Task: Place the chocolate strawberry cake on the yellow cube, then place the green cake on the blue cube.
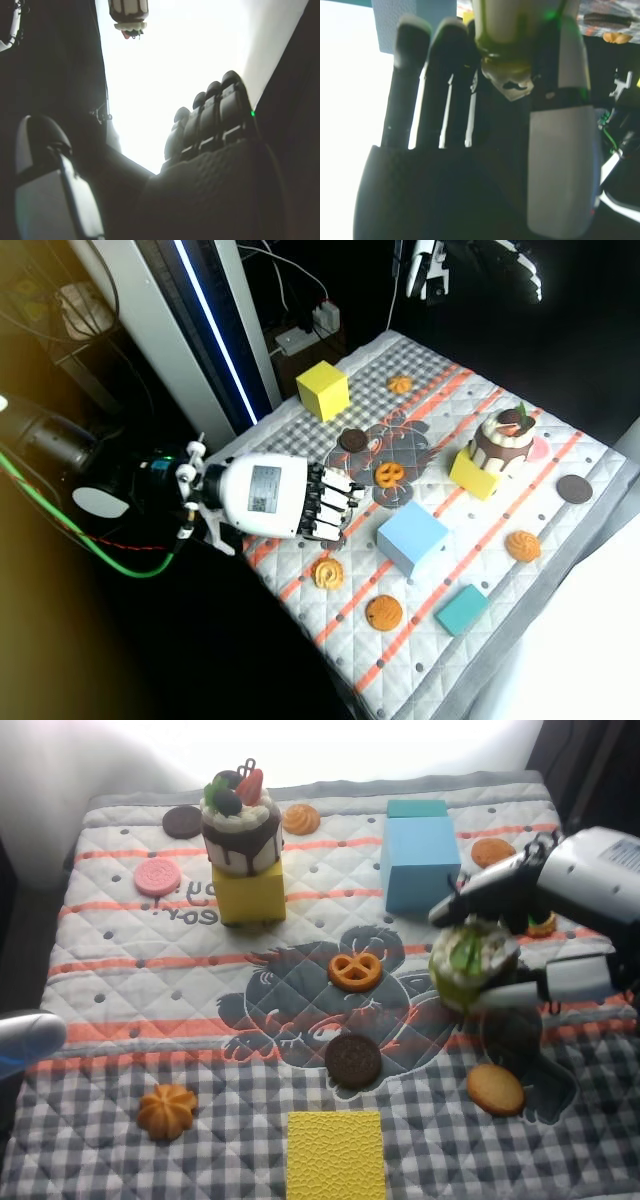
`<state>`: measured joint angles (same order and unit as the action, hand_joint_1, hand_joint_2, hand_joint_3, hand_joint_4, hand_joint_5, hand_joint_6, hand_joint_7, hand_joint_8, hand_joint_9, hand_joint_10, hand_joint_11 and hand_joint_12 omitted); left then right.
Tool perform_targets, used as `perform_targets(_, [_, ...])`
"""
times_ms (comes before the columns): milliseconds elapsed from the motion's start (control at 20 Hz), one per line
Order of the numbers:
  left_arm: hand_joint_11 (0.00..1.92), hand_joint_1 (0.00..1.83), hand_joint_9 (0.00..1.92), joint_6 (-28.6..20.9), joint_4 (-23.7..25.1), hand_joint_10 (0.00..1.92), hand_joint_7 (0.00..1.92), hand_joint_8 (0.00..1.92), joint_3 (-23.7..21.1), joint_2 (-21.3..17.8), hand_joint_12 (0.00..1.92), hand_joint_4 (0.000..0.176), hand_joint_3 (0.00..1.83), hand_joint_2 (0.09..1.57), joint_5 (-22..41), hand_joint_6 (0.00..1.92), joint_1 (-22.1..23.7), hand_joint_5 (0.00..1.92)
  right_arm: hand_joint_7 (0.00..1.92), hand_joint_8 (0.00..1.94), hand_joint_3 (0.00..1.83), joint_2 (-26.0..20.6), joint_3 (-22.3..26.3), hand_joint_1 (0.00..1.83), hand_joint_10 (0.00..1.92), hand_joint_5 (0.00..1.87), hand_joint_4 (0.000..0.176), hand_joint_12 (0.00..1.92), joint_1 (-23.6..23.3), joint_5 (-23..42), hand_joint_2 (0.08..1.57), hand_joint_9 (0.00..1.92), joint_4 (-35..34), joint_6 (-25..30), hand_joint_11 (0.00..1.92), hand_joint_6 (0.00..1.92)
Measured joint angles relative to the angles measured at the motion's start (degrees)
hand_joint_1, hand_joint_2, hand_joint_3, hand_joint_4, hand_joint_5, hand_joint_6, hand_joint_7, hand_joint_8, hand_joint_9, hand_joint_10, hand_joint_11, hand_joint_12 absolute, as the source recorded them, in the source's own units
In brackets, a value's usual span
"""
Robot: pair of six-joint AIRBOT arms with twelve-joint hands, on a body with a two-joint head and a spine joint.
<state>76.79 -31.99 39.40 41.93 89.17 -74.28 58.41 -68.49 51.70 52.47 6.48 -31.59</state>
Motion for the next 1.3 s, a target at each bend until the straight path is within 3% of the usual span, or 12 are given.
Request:
perform_targets(200, [0.00,0.83,0.00,-0.28,-0.15,0.00,0.00,0.00,0.00,0.00,0.00,0.073,0.01,0.78,-0.02,0.00,0.00,0.00,0.93,1.26,0.00,-0.83,-0.04,1.24,1.23,1.04,0.000,1.63,-0.57,4.66,1.12,0.76,-1.84,0.07,0.57,0.74])
perform_targets(300, [0.00,0.85,0.00,-0.61,0.00,0.00,0.00,0.00,0.20,0.13,0.00,0.090,0.01,0.78,-0.02,0.00,0.00,0.00,1.03,1.06,0.00,-0.07,-1.01,1.24,0.94,0.98,0.000,1.35,-3.69,5.73,1.10,0.86,-2.64,0.00,0.62,0.87])
perform_targets(400, [0.00,0.84,0.00,-0.74,0.26,0.00,0.00,0.00,0.24,0.42,0.00,0.089,0.01,0.78,0.02,0.00,0.00,0.00,0.90,1.21,0.00,0.39,-1.62,1.22,0.89,1.00,0.000,1.44,-5.44,7.74,1.13,0.79,-3.21,0.04,0.51,0.86])
perform_targets(450, [0.00,0.84,0.00,-0.79,-0.28,0.00,0.00,0.00,0.24,0.48,0.00,0.099,0.01,0.78,-0.26,0.00,0.00,0.00,0.95,1.16,0.00,1.22,-2.25,1.22,0.85,1.00,0.000,1.42,-6.60,7.58,1.12,0.81,-3.30,-0.07,0.52,0.85])
perform_targets(500, [0.00,0.82,0.00,-0.85,-0.44,0.00,0.00,0.00,0.33,0.48,0.00,0.092,0.01,0.78,-0.28,0.00,0.00,0.00,0.96,1.11,0.00,1.92,-2.84,1.22,0.76,1.04,0.003,1.40,-7.41,7.30,1.11,0.84,-3.45,-0.15,0.55,0.82])
perform_targets(600, [0.00,0.85,0.00,-1.05,-0.07,0.00,0.00,0.00,0.52,0.48,0.00,0.087,0.00,0.78,-0.37,0.00,0.00,0.00,0.99,1.12,0.00,3.39,-4.33,1.23,0.94,1.02,0.000,1.45,-9.44,6.27,1.11,0.89,-3.98,-0.55,0.68,0.81])
perform_targets(650, [0.00,0.83,0.00,-1.05,-0.07,0.00,0.00,0.00,0.52,0.48,0.00,0.092,0.00,0.78,-0.48,0.00,0.00,0.00,1.05,0.92,0.00,3.98,-4.94,1.35,1.15,1.03,0.000,1.36,-10.49,5.46,1.09,0.92,-4.92,-1.25,0.74,0.81])
perform_targets(750, [0.00,0.83,0.00,-1.27,-0.02,0.00,0.00,0.00,0.59,0.55,0.00,0.103,0.00,0.77,-0.48,0.00,0.00,0.00,1.11,0.71,0.00,5.44,-6.97,1.38,1.17,0.99,0.000,1.28,-12.72,4.22,1.08,0.95,-7.17,-1.66,0.80,0.94])
perform_targets(850, [0.00,0.80,0.00,-1.70,-0.20,0.00,0.00,0.00,0.90,0.98,0.00,0.095,0.00,0.76,-0.59,0.00,0.00,0.00,1.18,0.54,0.00,7.58,-9.33,1.39,1.12,0.96,0.000,1.18,-14.45,2.38,1.07,1.02,-8.87,-1.70,0.88,0.98])
perform_targets(1150, [0.00,0.82,0.00,-2.36,-0.13,0.00,0.00,0.00,1.31,1.55,0.00,0.115,0.00,0.77,-0.96,0.00,0.00,0.00,1.16,0.64,0.00,11.98,-13.44,1.39,1.02,0.95,0.000,1.11,-16.52,-2.62,1.06,1.04,-11.08,-1.70,0.79,1.01])
perform_targets(1250, [0.00,0.82,0.00,-2.93,-0.13,0.00,0.00,0.00,1.55,1.55,0.00,0.085,0.00,0.77,-0.92,0.00,0.00,0.00,1.13,0.70,0.00,12.55,-13.92,1.39,1.03,0.98,0.000,1.14,-16.52,-3.67,1.07,1.01,-12.00,-1.84,0.77,0.99])
perform_targets(1300, [0.00,0.82,0.00,-3.04,-0.11,0.00,0.00,0.00,1.55,1.55,0.00,0.086,0.00,0.77,-0.90,0.00,0.00,0.00,1.11,0.71,0.00,12.55,-13.92,1.39,1.03,1.00,0.000,1.14,-16.52,-3.98,1.07,1.01,-12.02,-1.81,0.77,0.98])
